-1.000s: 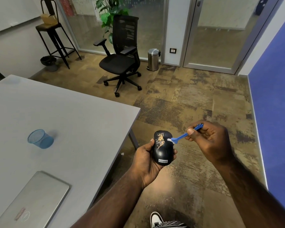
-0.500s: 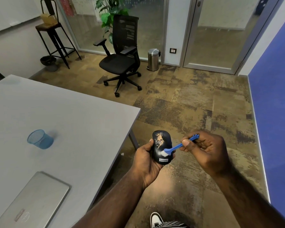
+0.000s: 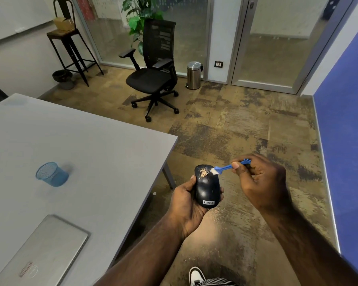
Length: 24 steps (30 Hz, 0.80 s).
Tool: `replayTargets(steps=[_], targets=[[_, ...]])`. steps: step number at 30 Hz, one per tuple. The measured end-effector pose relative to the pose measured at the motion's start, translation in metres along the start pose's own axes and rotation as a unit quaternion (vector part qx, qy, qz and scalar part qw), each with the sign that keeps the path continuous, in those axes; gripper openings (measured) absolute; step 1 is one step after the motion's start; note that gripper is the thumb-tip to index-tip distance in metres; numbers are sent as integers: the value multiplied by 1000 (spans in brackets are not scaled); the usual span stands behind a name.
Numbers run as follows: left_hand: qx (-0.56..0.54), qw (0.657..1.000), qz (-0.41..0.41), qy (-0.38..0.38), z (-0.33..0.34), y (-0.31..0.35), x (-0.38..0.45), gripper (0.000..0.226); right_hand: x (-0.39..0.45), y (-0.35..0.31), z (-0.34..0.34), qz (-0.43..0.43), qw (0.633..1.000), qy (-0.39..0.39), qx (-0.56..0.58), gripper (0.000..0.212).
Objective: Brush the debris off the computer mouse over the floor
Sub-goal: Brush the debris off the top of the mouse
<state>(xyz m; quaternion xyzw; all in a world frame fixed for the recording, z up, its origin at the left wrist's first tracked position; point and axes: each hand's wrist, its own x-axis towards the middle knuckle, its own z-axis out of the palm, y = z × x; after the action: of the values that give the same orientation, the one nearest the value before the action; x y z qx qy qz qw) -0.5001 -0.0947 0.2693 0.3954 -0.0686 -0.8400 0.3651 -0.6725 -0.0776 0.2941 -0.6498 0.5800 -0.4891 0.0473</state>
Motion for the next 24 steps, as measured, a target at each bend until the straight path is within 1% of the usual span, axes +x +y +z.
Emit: replayTargets(steps=[3,6,8,10,12,15,18,19,21,23,24], targets=[[2,1000,2,-6,0,1,0,49,4,8,-1,16,1000,18,-17,7],[1,1000,2,-9,0,1,1,50,6,8,-5,51,997,36,40,8],[1,1000,1,-8,0,1,0,50,5,3,-7,63,993,21,99,8],[1,1000,0,-7,1,0,0,50,2,-2,-7,51,991,-16,124,9],[2,1000,-2,-10,1,0,-1,51,-1,-4,-5,44,993,-32,109,11],[0,1000,-6,-13,2,-1,-1,52,1,7,0,67,996,2,52,10],[-4,1000,-10,-17,1,-1,-1,53,4,16,2,98,995,14,18,6],[-5,1000,-11,-17,0,-1,-1,54,4,16,2,105,994,19,25,7],[-2,1000,-11,-17,0,-1,0,54,3,13,0,117,990,22,75,7],[3,1000,-11,-16,0,0,-1,54,1,8,-2,114,987,8,112,7],[5,1000,-10,-16,0,0,-2,54,1,7,-2,106,988,-3,109,9]])
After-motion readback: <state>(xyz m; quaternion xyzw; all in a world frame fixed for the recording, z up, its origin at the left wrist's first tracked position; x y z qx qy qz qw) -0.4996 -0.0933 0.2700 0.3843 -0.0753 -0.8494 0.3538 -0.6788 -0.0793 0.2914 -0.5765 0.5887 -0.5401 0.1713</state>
